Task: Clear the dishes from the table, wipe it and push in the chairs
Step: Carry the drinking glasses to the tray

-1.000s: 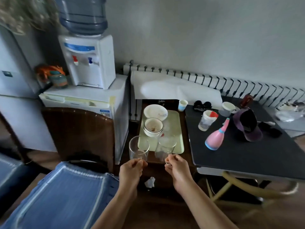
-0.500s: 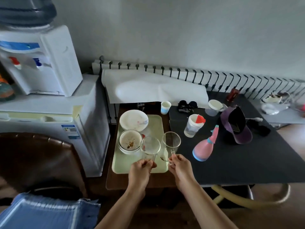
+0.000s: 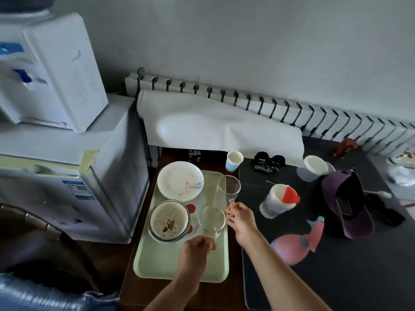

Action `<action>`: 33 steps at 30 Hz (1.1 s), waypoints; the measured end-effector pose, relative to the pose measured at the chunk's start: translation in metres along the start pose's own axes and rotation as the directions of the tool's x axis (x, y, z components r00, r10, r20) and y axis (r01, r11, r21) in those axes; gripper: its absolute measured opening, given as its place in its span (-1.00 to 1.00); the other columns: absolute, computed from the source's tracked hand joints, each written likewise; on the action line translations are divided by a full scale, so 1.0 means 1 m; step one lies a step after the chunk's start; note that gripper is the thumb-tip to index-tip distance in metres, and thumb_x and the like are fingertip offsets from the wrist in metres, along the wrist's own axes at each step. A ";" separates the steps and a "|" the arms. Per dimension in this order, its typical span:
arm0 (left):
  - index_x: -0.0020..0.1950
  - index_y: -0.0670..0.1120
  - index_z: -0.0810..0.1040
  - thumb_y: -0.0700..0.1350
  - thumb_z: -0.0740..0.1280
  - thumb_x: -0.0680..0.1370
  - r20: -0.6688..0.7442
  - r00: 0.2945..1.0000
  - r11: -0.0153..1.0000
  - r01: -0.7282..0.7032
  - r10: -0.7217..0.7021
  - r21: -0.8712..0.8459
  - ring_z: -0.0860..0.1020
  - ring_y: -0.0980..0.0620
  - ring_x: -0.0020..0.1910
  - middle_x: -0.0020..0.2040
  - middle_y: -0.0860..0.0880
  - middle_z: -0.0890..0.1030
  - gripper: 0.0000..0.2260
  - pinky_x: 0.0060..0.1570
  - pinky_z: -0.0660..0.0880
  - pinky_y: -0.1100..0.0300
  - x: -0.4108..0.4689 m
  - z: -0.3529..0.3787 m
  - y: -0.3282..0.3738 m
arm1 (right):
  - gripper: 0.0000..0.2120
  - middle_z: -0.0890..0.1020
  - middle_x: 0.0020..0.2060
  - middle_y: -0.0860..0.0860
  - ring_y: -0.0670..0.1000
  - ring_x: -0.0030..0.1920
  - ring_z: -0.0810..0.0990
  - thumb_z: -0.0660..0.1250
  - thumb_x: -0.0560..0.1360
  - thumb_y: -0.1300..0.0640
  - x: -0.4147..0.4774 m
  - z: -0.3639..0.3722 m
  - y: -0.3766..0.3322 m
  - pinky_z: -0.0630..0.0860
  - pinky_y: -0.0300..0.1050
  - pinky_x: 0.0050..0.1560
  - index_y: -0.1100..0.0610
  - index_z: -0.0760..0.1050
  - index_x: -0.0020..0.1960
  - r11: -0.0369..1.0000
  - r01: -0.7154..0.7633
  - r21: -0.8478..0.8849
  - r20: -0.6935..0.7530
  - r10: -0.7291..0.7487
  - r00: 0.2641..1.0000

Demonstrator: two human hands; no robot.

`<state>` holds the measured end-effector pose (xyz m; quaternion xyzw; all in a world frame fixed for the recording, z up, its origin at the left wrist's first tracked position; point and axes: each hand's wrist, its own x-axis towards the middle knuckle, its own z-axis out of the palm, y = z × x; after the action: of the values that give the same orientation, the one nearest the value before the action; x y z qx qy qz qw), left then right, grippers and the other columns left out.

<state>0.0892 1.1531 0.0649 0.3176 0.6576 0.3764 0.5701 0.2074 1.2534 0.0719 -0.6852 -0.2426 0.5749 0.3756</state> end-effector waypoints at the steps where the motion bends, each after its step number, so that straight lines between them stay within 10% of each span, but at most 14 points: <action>1: -0.26 -0.09 0.64 -0.25 0.25 0.52 -0.013 1.000 1.000 0.007 -0.006 0.011 0.55 0.17 -0.31 -0.26 0.04 0.68 -0.77 -0.19 0.45 0.30 0.006 0.003 0.000 | -0.76 0.49 -0.23 0.09 0.05 -0.19 0.42 0.21 0.60 0.12 0.011 0.004 -0.003 0.46 -0.07 -0.09 0.19 0.45 -0.20 1.000 -0.008 -0.016 0.013 0.008 1.000; 10: -0.25 -0.08 0.66 -0.18 0.28 0.51 -0.158 0.978 0.990 0.133 -0.139 -0.048 0.40 0.02 -0.35 -0.55 0.09 0.49 -0.79 -0.18 0.40 0.12 0.048 0.036 -0.004 | -0.74 0.49 -0.28 0.07 0.00 -0.25 0.42 0.21 0.60 0.07 0.089 0.031 -0.008 0.43 -0.10 -0.10 0.16 0.50 -0.20 0.984 -0.045 -0.172 0.075 0.059 0.995; 26: -0.11 -0.09 0.61 -0.19 0.23 0.57 -0.266 0.924 0.935 0.194 -0.276 -0.298 0.51 0.05 -0.12 -0.05 -0.10 0.66 -0.83 -0.15 0.42 0.28 0.054 0.087 -0.008 | -0.75 0.58 -0.13 0.13 0.08 -0.09 0.55 0.22 0.59 0.06 0.121 0.013 0.005 0.51 0.06 0.16 0.14 0.51 -0.20 0.978 -0.033 -0.204 0.212 0.077 0.974; 33: -0.01 -0.15 0.60 -0.19 0.20 0.59 -0.306 0.914 0.917 0.145 -0.268 -0.371 0.44 0.15 -0.26 -0.22 0.02 0.56 -0.82 -0.14 0.44 0.27 0.051 0.103 -0.002 | -0.76 0.61 0.05 0.09 0.11 0.14 0.57 0.20 0.61 0.11 0.118 0.009 0.004 0.47 0.10 0.28 0.09 0.54 -0.19 0.971 -0.036 -0.237 0.234 0.094 0.968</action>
<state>0.1839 1.2096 0.0302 0.0699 0.7037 0.4714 0.5270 0.2239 1.3435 -0.0030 -0.6562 -0.3294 0.6345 0.2415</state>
